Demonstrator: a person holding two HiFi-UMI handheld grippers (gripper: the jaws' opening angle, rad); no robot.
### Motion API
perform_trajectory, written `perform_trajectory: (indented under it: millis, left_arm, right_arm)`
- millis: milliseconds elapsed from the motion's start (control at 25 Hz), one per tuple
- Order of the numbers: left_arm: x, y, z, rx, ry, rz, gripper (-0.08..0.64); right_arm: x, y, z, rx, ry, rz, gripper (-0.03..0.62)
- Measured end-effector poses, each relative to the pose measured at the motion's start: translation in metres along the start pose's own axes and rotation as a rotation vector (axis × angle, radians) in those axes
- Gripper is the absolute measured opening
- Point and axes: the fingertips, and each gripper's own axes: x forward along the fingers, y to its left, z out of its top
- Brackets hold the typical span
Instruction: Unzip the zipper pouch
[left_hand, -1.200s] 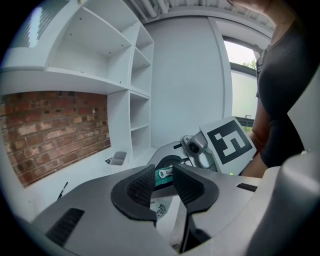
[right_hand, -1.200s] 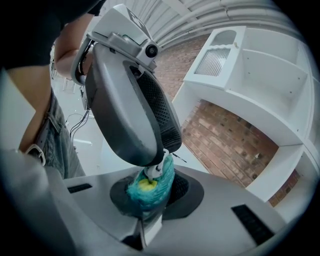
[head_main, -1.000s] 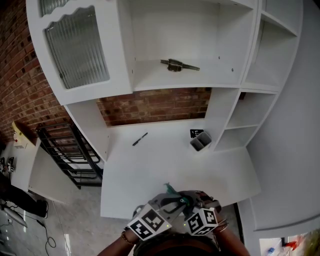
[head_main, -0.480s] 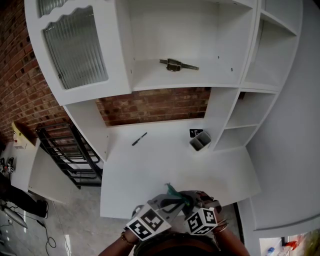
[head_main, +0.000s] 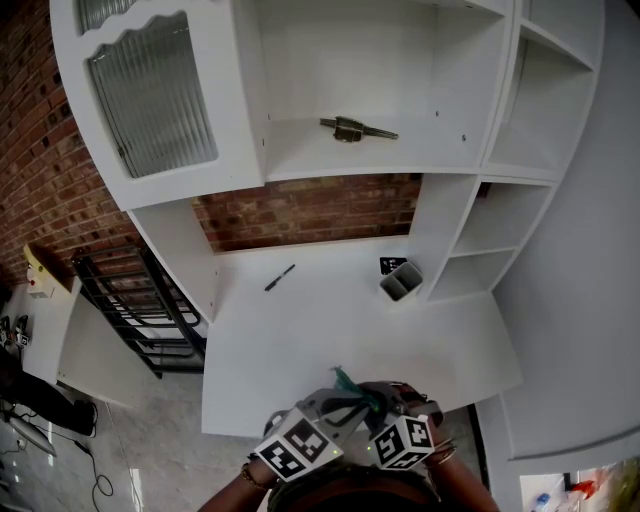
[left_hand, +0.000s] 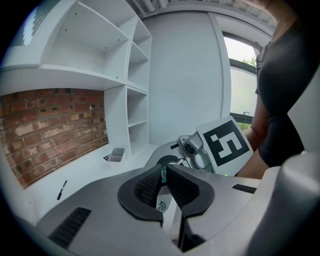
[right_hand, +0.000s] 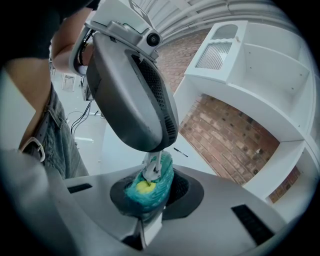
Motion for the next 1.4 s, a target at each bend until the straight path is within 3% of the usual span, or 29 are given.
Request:
perform_trajectory:
  millis: [200, 800, 1160, 1400]
  left_arm:
    - [0.002, -0.014, -0.003, 0.009, 0.014, -0.055, 0.023]
    - [0.001, -0.009, -0.003, 0.006, 0.014, 0.001, 0.023]
    - [-0.004, -0.007, -0.004, -0.11, -0.001, -0.009, 0.005]
    - [-0.01, -0.005, -0.005, -0.138, -0.016, -0.014, 0.005]
  right_arm:
    - [-0.001, -0.002, 0.005, 0.003, -0.012, -0.009, 0.012]
    - [-0.003, 0.002, 0.007, -0.024, -0.005, -0.013, 0.012]
    - [-0.008, 0.006, 0.011, -0.042, 0.003, -0.019, 0.008]
    - [-0.009, 0.009, 0.013, -0.047, 0.0, -0.025, 0.006]
